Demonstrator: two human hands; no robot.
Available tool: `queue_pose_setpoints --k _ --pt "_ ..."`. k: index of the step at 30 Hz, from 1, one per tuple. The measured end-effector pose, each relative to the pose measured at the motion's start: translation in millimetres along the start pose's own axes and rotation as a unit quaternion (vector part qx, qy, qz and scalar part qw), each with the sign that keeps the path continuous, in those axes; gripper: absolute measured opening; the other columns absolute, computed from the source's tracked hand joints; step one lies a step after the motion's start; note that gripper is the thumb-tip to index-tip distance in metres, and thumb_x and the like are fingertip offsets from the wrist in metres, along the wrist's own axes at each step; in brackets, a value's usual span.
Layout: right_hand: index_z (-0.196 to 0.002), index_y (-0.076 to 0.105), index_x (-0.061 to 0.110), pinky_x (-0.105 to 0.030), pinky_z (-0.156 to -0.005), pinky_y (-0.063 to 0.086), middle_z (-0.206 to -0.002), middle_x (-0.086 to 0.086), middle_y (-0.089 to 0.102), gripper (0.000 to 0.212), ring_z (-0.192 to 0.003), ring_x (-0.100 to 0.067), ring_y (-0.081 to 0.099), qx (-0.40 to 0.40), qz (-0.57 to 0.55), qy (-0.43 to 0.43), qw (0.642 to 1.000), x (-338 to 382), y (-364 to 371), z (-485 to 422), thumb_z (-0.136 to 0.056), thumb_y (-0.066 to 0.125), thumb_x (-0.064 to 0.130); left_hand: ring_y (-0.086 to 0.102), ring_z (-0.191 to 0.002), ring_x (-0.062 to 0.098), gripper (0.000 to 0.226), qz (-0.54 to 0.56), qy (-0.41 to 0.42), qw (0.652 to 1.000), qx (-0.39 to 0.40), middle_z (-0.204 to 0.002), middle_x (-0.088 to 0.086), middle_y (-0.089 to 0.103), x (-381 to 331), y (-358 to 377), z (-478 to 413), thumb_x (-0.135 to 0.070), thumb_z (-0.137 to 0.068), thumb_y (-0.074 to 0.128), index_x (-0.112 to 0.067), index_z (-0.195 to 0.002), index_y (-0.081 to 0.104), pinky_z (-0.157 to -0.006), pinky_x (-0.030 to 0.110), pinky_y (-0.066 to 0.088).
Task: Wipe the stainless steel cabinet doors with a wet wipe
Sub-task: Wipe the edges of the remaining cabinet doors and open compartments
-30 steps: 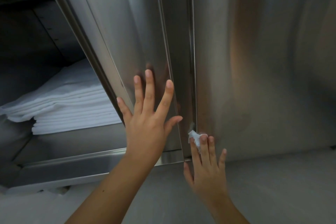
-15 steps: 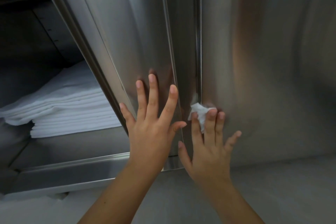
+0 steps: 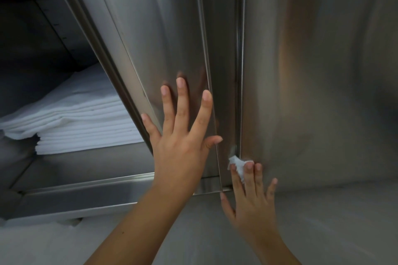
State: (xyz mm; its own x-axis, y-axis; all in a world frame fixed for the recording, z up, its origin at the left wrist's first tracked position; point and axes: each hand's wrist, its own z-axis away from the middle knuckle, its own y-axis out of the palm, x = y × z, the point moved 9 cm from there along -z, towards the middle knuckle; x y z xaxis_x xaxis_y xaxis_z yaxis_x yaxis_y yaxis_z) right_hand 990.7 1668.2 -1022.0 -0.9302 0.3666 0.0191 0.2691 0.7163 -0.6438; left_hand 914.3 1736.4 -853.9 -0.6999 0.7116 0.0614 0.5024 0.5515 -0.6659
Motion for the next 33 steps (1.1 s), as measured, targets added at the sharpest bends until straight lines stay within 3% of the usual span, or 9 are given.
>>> queue_pose_setpoints --k 4,8,12,16,18,22,27,33 --pt "-0.149 0.004 0.013 -0.054 -0.103 0.023 -0.156 -0.013 -0.008 0.061 -0.144 -0.027 -0.004 0.029 0.000 0.010 1.000 -0.2 8.9 11.7 -0.097 0.012 0.044 0.009 -0.135 0.040 0.073 -0.006 0.000 1.000 0.000 -0.147 0.016 0.009 0.9 -0.3 0.4 -0.048 -0.084 0.039 -0.018 -0.144 0.009 -0.095 0.068 0.005" --pt "-0.149 0.002 0.014 -0.053 -0.107 0.014 -0.156 -0.012 -0.010 0.059 -0.144 -0.025 -0.005 0.039 -0.004 0.002 0.999 -2.3 14.8 19.5 -0.098 0.010 0.042 0.008 -0.136 0.039 0.073 -0.009 -0.003 1.000 0.002 -0.147 0.016 0.009 0.5 0.5 0.9 -0.048 -0.084 0.039 -0.019 -0.144 0.008 -0.095 0.068 0.005" --pt "-0.149 0.003 0.014 -0.051 -0.107 0.014 -0.157 -0.011 -0.009 0.057 -0.144 -0.024 -0.005 0.055 0.009 -0.006 0.998 -4.5 21.2 36.0 -0.098 0.008 0.039 0.008 -0.136 0.039 0.072 -0.008 -0.007 1.000 0.009 -0.148 0.015 0.007 0.7 1.5 1.4 -0.048 -0.085 0.037 -0.018 -0.144 0.008 -0.096 0.068 0.005" --pt "-0.149 0.002 0.013 -0.048 -0.113 0.003 -0.156 -0.012 -0.009 0.057 -0.144 -0.025 -0.006 0.066 0.013 0.004 0.998 -3.4 24.8 45.0 -0.097 0.006 0.036 0.008 -0.137 0.038 0.072 -0.004 -0.008 1.000 0.008 -0.148 0.015 0.007 0.6 0.9 1.7 -0.047 -0.086 0.038 -0.018 -0.144 0.009 -0.096 0.067 0.005" --pt "-0.149 0.002 0.012 -0.048 -0.112 0.005 -0.156 -0.012 -0.010 0.057 -0.144 -0.025 -0.006 0.073 0.003 0.008 0.997 -2.5 25.1 44.0 -0.097 0.005 0.036 0.007 -0.136 0.039 0.073 -0.001 -0.007 1.000 0.005 -0.148 0.015 0.007 0.2 0.2 1.6 -0.046 -0.086 0.045 -0.018 -0.144 0.010 -0.096 0.067 0.004" --pt "-0.148 0.000 0.011 -0.053 -0.100 0.023 -0.156 -0.012 -0.012 0.057 -0.144 -0.025 -0.008 0.095 -0.009 0.000 0.995 -1.5 23.0 42.1 -0.097 0.004 0.035 0.008 -0.135 0.040 0.079 0.005 -0.008 1.000 0.002 -0.147 0.015 0.009 -0.6 -2.0 0.3 -0.042 -0.081 0.054 -0.018 -0.142 0.011 -0.095 0.067 0.003" --pt "-0.148 0.005 0.012 -0.054 -0.105 0.016 -0.156 -0.010 -0.010 0.081 -0.144 -0.023 -0.006 0.111 -0.012 -0.005 0.994 -0.1 18.4 44.2 -0.077 0.036 0.038 0.008 -0.135 0.038 0.078 0.005 -0.012 1.000 0.002 -0.147 0.014 0.009 -1.0 -3.3 0.7 -0.043 -0.081 0.054 -0.017 -0.142 0.013 -0.095 0.066 0.003" --pt "-0.140 0.022 0.002 -0.054 -0.098 0.024 -0.156 -0.012 -0.010 0.063 -0.144 -0.024 -0.007 0.139 -0.021 0.011 0.990 2.3 11.2 44.5 -0.087 0.029 0.036 0.009 -0.136 0.038 0.079 0.002 -0.007 1.000 -0.001 -0.147 0.014 0.009 -1.7 -4.4 1.8 -0.044 -0.081 0.055 -0.018 -0.143 0.013 -0.096 0.066 0.003"
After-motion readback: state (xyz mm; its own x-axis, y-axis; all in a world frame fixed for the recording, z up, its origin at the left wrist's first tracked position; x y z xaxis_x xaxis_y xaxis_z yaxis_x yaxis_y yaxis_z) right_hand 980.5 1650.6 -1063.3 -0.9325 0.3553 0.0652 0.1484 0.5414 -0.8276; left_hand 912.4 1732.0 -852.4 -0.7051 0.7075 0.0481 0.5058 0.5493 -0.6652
